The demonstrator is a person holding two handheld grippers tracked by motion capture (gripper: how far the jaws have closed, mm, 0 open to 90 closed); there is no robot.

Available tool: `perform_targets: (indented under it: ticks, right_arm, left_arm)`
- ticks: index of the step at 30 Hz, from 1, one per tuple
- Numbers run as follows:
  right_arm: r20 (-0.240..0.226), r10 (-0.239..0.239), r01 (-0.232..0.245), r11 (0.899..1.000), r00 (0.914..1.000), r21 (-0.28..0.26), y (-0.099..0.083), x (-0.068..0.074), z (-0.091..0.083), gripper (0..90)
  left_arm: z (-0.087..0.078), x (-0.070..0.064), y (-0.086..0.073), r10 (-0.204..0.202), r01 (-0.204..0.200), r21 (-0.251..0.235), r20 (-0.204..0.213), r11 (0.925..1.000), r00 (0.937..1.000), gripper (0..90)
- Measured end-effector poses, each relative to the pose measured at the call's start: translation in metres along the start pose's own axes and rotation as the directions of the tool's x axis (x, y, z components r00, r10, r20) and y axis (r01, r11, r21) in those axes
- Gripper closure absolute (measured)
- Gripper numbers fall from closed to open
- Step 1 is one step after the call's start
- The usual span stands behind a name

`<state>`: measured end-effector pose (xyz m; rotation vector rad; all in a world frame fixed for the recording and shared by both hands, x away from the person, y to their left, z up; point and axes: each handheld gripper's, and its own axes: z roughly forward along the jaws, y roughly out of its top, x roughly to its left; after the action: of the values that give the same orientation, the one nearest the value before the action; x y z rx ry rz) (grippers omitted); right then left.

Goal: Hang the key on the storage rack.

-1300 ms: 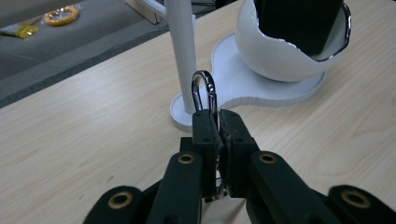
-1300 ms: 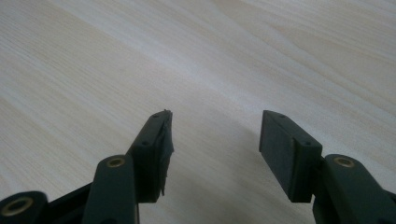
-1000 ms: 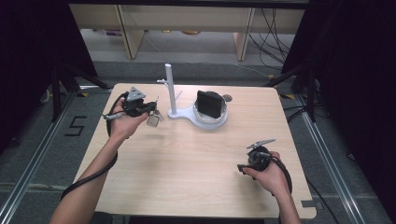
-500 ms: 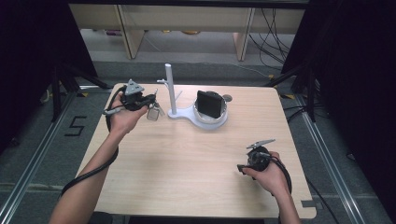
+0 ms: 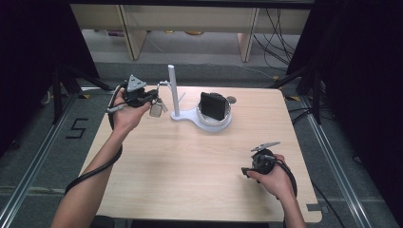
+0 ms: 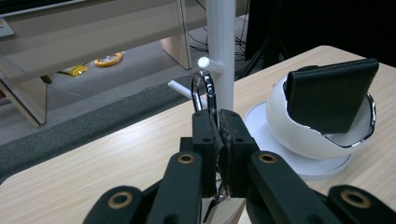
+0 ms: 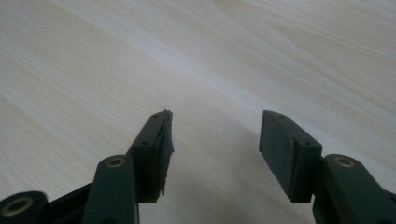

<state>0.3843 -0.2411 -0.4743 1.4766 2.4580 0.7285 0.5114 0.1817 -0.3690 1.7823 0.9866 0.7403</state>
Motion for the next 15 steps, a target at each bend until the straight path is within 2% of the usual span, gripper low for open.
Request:
perform_targets:
  ticks: [7,15]
  right_arm:
    - [0.002,0.005,-0.005,1.0,1.0,0.005,0.0,0.001,0.0,45.2]
    - [0.001,0.004,-0.004,1.0,1.0,0.006,0.0,0.001,0.001,45.2]
  left_arm:
    - [0.002,0.001,0.007,-0.007,0.007,-0.011,-0.005,0.9999,1.0,85.4]
    - [0.004,-0.004,0.011,0.01,-0.01,-0.024,-0.018,0.9996,0.9998,85.4]
